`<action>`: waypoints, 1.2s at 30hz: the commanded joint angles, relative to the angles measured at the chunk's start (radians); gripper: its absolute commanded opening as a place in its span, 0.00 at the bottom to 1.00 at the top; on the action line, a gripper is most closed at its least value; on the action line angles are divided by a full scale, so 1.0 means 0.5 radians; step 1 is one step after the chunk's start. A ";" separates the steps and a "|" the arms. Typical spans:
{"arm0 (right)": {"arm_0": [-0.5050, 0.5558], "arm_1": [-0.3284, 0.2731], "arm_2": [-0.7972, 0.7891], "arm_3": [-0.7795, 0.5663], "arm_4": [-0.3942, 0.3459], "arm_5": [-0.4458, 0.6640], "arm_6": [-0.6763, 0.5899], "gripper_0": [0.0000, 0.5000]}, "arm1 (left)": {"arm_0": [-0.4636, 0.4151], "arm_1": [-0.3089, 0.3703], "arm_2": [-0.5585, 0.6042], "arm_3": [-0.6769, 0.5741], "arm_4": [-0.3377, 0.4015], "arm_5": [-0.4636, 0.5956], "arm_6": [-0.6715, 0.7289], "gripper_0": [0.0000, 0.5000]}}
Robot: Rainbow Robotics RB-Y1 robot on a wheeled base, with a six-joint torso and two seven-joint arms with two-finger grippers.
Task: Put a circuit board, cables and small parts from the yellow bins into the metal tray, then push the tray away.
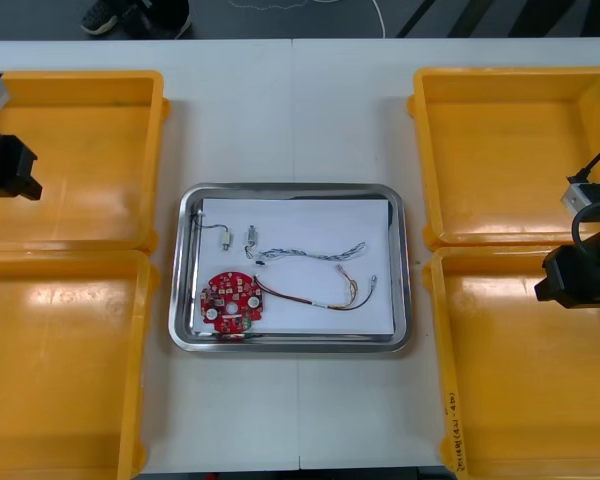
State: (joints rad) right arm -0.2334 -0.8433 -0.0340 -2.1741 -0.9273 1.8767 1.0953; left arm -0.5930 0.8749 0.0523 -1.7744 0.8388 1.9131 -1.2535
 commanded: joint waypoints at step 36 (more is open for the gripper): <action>-0.558 0.189 0.764 -0.300 0.048 -0.050 1.528 1.00 | 1.017 0.162 0.730 -0.872 0.280 0.014 -0.267 1.00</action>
State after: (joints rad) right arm -0.4410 -0.7847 0.2784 -2.2972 -0.9308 1.8595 1.8079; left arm -0.1294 0.9060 0.3765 -2.1675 0.9639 1.9135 -1.2626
